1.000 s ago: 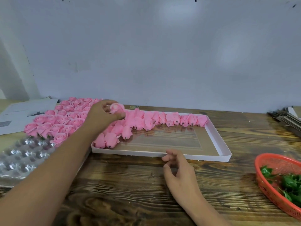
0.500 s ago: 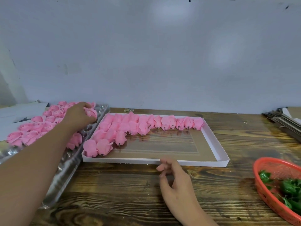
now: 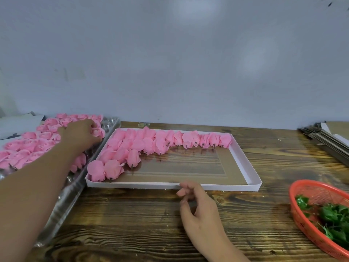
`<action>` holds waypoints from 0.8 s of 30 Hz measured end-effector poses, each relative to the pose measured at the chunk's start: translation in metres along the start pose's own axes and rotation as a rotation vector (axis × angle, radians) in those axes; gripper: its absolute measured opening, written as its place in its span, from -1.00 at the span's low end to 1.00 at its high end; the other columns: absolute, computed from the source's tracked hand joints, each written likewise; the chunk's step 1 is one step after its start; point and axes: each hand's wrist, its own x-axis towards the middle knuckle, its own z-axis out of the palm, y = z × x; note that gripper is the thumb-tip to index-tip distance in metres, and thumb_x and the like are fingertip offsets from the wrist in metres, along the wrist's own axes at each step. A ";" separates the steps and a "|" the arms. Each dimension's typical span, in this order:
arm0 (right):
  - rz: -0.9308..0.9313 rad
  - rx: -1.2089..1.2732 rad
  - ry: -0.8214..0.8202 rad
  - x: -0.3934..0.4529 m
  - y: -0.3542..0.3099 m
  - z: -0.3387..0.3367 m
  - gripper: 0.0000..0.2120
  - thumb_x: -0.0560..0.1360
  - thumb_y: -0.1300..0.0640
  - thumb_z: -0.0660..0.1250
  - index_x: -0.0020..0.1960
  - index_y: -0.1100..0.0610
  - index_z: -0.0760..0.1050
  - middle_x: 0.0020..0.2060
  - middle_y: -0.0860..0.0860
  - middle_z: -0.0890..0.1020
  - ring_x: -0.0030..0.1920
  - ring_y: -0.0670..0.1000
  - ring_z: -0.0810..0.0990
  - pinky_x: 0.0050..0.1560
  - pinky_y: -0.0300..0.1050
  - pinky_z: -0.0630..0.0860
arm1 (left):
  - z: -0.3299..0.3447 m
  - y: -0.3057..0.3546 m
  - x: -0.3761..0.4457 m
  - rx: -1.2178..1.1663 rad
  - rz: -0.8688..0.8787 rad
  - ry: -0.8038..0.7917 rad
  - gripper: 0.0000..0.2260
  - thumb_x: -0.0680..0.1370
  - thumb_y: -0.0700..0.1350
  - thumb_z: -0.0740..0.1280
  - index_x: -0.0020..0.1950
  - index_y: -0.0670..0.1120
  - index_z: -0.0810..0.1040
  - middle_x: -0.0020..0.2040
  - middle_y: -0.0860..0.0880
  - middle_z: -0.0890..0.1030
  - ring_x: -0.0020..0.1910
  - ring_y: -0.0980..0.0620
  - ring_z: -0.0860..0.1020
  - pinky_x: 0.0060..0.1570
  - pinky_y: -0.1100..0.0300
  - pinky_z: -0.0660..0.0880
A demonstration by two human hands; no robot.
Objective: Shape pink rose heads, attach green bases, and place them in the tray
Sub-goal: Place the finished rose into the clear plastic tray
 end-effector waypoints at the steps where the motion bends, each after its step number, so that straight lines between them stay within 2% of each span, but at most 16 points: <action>1: -0.001 0.003 0.003 0.000 0.000 0.000 -0.53 0.52 0.33 0.30 0.11 -0.26 0.41 0.02 -0.30 0.55 0.05 -0.14 0.56 -0.11 -0.42 0.44 | 0.000 -0.001 0.000 0.015 0.011 0.021 -0.79 0.48 -0.14 0.43 0.10 -0.09 0.60 0.00 -0.16 0.65 0.05 -0.21 0.56 0.21 -0.12 0.35; 4: -0.005 -0.002 -0.006 0.000 -0.001 -0.001 -0.54 0.53 0.32 0.31 0.11 -0.27 0.41 0.02 -0.31 0.55 0.04 -0.14 0.55 -0.12 -0.43 0.45 | -0.001 -0.004 0.003 -0.048 0.057 0.069 -0.60 0.43 -0.20 0.52 0.24 -0.18 0.56 0.12 -0.27 0.58 0.07 -0.29 0.55 0.09 -0.14 0.46; 6: -0.001 -0.006 -0.020 0.000 -0.002 -0.001 -0.54 0.53 0.31 0.31 0.11 -0.27 0.40 0.02 -0.33 0.53 0.04 -0.15 0.55 -0.08 -0.44 0.45 | -0.002 -0.007 0.004 -0.112 0.096 0.065 -0.57 0.41 -0.28 0.54 0.24 -0.24 0.54 0.10 -0.30 0.56 0.00 -0.28 0.54 0.00 -0.12 0.50; 10: 0.000 -0.007 -0.023 0.000 -0.004 -0.002 -0.55 0.54 0.31 0.31 0.10 -0.27 0.40 -0.01 -0.35 0.53 0.04 -0.16 0.54 -0.08 -0.44 0.45 | 0.000 -0.010 0.002 -0.109 0.138 0.075 -0.76 0.44 -0.31 0.49 0.08 -0.22 0.58 -0.02 -0.23 0.64 -0.07 -0.19 0.54 -0.07 -0.05 0.50; 13: -0.003 0.000 -0.017 0.000 -0.005 -0.002 -0.55 0.53 0.32 0.30 0.09 -0.27 0.41 0.01 -0.34 0.53 0.03 -0.15 0.54 -0.08 -0.44 0.45 | 0.000 -0.010 0.002 -0.038 0.135 0.073 -0.83 0.51 -0.30 0.41 0.07 -0.15 0.68 0.00 -0.18 0.69 -0.04 -0.19 0.60 -0.04 -0.08 0.57; 16: -0.004 0.007 -0.004 0.000 -0.005 -0.002 -0.55 0.53 0.32 0.30 0.09 -0.26 0.42 0.00 -0.32 0.54 0.02 -0.13 0.55 -0.09 -0.42 0.46 | -0.003 -0.008 0.002 0.072 0.130 0.066 -0.79 0.57 -0.25 0.32 -0.04 -0.05 0.74 -0.05 -0.13 0.72 -0.09 -0.17 0.62 -0.08 -0.04 0.58; 20: -0.001 0.005 0.001 0.000 -0.004 -0.002 -0.55 0.53 0.30 0.29 0.09 -0.29 0.42 -0.02 -0.31 0.56 0.00 -0.12 0.56 -0.09 -0.42 0.46 | -0.004 -0.007 -0.004 0.221 0.130 0.020 -0.78 0.64 -0.16 0.27 0.02 0.00 0.72 -0.14 -0.06 0.71 -0.17 -0.10 0.64 -0.05 -0.01 0.61; 24: 0.004 0.013 0.007 0.000 -0.003 -0.002 -0.55 0.52 0.32 0.30 0.07 -0.28 0.44 -0.06 -0.22 0.60 0.00 -0.14 0.57 -0.08 -0.44 0.45 | -0.006 -0.006 -0.006 0.286 0.146 -0.035 -0.69 0.66 -0.14 0.22 -0.25 -0.01 0.60 -0.38 0.01 0.58 -0.35 0.00 0.56 -0.04 -0.07 0.63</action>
